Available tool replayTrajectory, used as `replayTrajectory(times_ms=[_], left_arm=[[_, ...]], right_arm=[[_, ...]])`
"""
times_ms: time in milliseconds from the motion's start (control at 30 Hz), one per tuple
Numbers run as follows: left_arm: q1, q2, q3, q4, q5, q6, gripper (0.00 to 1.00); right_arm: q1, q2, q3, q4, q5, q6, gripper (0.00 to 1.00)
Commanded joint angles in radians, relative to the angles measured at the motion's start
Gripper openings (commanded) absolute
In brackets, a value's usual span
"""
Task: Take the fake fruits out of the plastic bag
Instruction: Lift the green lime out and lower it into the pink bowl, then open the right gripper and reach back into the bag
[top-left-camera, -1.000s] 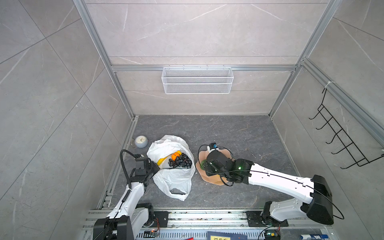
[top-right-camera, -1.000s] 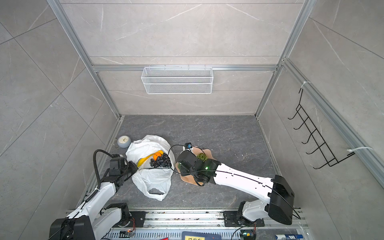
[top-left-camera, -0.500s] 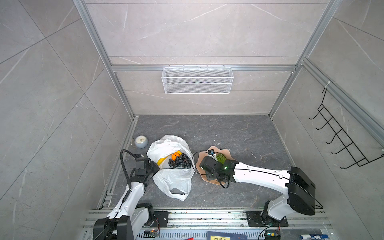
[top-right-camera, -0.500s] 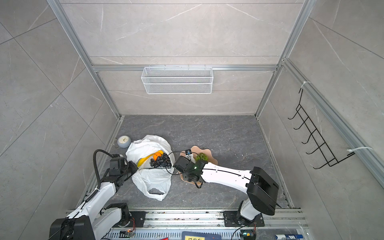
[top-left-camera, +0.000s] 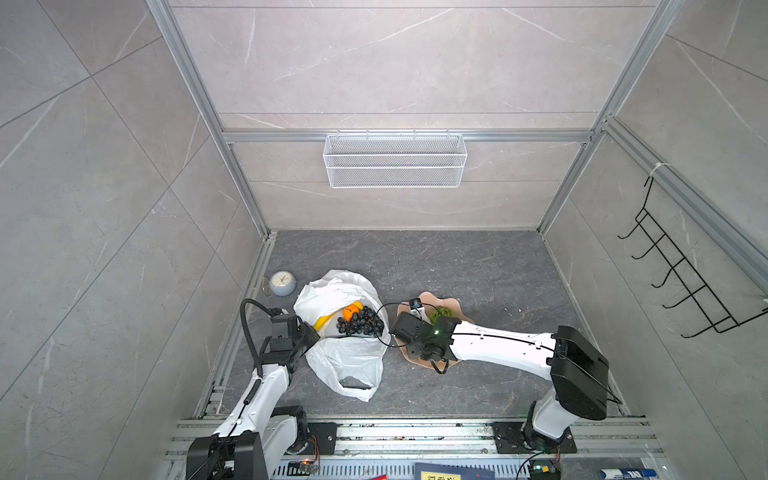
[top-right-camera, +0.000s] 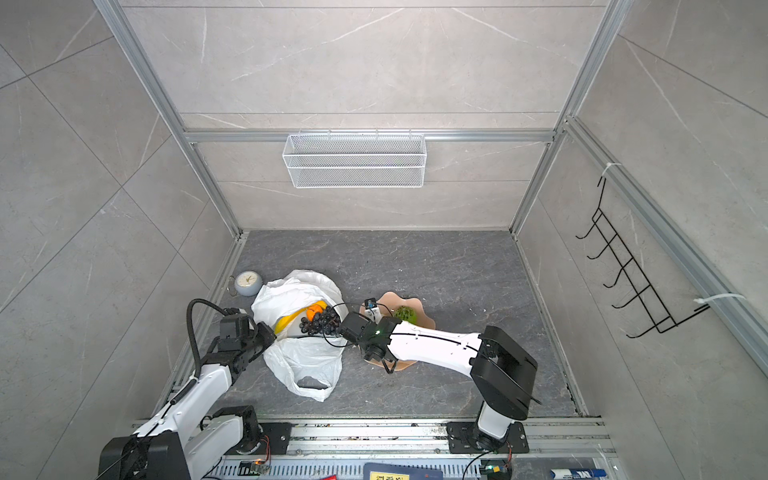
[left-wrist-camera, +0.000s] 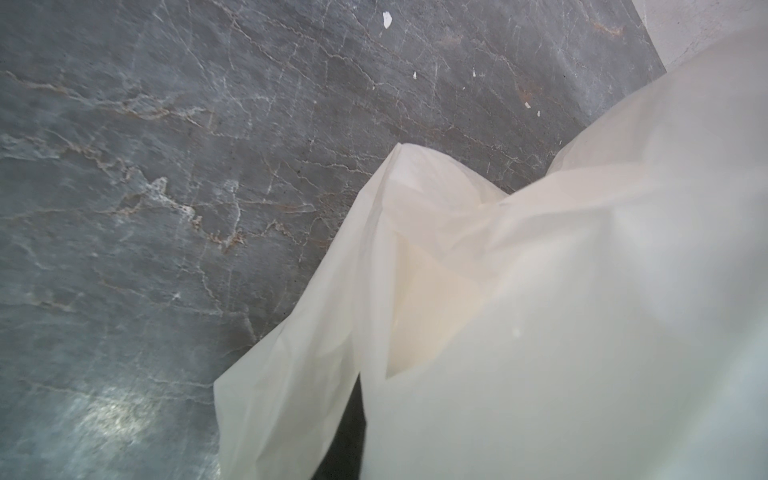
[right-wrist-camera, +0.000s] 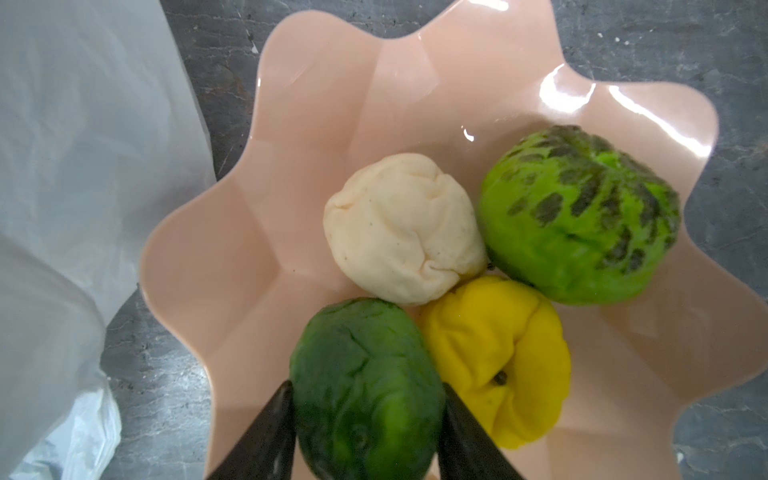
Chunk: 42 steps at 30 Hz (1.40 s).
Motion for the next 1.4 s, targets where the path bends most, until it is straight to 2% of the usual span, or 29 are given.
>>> replayTrajectory(times_ms=[0, 300, 567, 767, 833, 933, 1067, 1367], left_arm=[[-0.003, 0.004, 0.001, 0.034, 0.007, 0.024, 0.12], [-0.003, 0.002, 0.0, 0.035, 0.013, 0.026, 0.12], [-0.003, 0.014, 0.001, 0.048, 0.034, 0.034, 0.11], [-0.003, 0.025, 0.002, 0.06, 0.057, 0.04, 0.11], [-0.002, 0.025, 0.001, 0.065, 0.062, 0.042, 0.11], [-0.002, 0.033, 0.002, 0.071, 0.062, 0.04, 0.11], [-0.003, 0.06, 0.013, 0.068, 0.069, 0.041, 0.11], [-0.005, 0.069, 0.015, 0.075, 0.093, 0.045, 0.11]], right_arm=[[0.008, 0.018, 0.029, -0.033, 0.034, 0.008, 0.59], [0.017, -0.019, 0.012, -0.012, 0.032, -0.008, 0.72], [0.038, -0.082, 0.04, -0.052, 0.092, -0.019, 0.72], [0.07, -0.114, 0.09, -0.086, 0.137, -0.036, 0.68], [0.086, -0.124, 0.127, -0.08, 0.134, -0.053, 0.67], [0.112, -0.109, 0.188, 0.003, 0.067, -0.094, 0.64], [0.116, 0.015, 0.297, 0.144, -0.045, -0.142, 0.62], [0.08, 0.438, 0.777, 0.044, -0.245, -0.25, 0.51]])
